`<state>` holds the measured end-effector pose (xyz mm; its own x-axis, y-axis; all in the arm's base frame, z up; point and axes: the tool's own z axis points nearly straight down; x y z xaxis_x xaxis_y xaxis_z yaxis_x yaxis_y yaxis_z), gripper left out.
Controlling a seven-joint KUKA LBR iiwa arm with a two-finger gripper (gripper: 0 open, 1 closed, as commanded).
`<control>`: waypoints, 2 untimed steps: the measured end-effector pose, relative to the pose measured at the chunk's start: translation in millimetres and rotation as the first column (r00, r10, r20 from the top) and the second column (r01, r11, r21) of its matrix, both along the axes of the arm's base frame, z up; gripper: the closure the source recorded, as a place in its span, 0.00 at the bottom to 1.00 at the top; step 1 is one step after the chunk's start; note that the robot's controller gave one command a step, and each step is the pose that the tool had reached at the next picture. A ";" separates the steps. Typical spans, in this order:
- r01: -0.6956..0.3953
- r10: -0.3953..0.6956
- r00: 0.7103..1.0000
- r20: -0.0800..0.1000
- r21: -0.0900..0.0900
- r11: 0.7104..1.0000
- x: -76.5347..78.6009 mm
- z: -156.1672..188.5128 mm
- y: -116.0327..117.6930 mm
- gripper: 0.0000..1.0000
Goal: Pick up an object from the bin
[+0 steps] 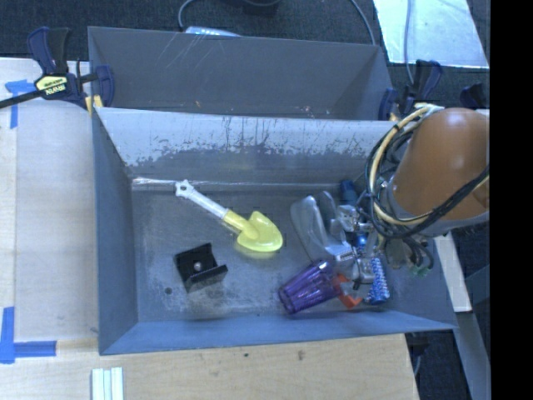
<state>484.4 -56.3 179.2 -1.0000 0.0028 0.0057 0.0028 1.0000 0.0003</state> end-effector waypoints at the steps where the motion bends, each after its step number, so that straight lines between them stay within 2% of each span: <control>1: -0.003 0.003 1.000 0.009 -0.001 1.000 1.8 4.4 0.2 0.00; 2: -0.304 0.304 0.953 0.004 0.000 0.953 0.5 -12.3 10.5 0.00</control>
Offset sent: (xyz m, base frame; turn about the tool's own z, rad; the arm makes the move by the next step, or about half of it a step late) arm -0.0008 0.0144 -0.0192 -0.4244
